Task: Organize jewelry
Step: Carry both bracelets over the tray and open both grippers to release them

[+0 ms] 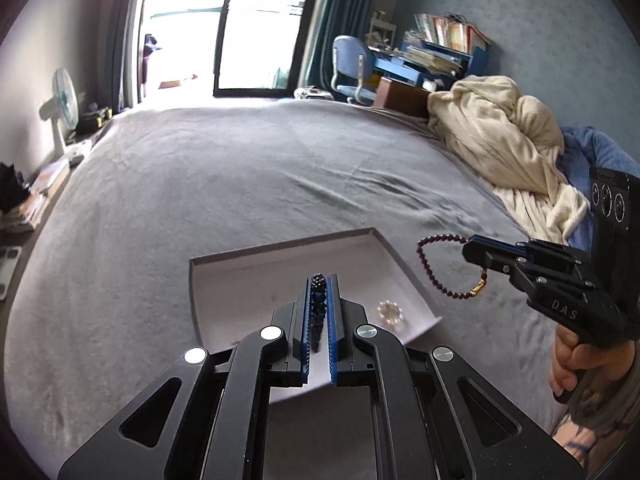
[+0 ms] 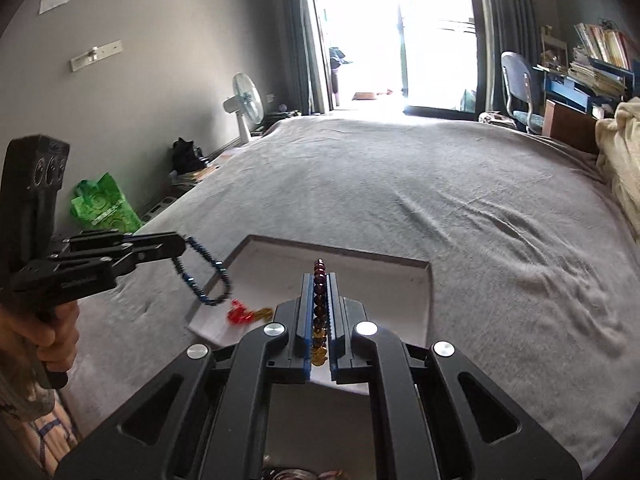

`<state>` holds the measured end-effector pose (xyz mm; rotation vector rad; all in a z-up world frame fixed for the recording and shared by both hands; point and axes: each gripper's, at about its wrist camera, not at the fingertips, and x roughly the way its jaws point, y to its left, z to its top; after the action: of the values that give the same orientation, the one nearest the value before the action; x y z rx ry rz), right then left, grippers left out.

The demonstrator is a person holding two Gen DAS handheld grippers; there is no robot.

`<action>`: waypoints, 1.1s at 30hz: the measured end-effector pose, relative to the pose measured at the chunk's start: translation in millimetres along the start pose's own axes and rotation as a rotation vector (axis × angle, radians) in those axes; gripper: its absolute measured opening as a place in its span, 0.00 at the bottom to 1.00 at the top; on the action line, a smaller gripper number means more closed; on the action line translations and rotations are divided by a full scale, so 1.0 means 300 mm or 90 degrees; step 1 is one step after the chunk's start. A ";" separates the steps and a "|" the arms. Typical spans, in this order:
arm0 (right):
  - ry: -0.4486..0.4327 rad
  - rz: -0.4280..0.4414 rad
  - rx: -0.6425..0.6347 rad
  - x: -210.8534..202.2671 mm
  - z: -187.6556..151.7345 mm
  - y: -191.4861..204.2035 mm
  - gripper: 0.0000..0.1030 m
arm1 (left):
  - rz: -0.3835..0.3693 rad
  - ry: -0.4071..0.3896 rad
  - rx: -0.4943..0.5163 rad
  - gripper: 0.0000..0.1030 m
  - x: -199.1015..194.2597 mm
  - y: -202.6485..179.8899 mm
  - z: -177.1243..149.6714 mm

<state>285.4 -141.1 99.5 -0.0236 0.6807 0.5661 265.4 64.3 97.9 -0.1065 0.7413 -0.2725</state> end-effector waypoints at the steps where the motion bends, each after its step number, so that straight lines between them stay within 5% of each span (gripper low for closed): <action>1: 0.000 -0.002 0.005 0.012 0.002 -0.009 0.06 | 0.004 0.002 -0.002 0.08 0.024 0.011 0.004; 16: 0.039 -0.001 0.025 0.310 0.044 -0.064 0.06 | 0.011 0.051 -0.008 0.08 0.318 0.073 0.060; 26: 0.109 0.026 0.091 0.467 -0.024 -0.153 0.06 | 0.014 0.102 -0.041 0.08 0.439 0.147 0.025; 33: 0.147 -0.003 0.136 0.532 -0.089 -0.251 0.06 | 0.089 0.130 -0.039 0.08 0.477 0.220 -0.021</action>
<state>408.6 -132.7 -29.6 0.1112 0.9629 0.4876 375.4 87.2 -12.6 -0.0854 0.9559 -0.1288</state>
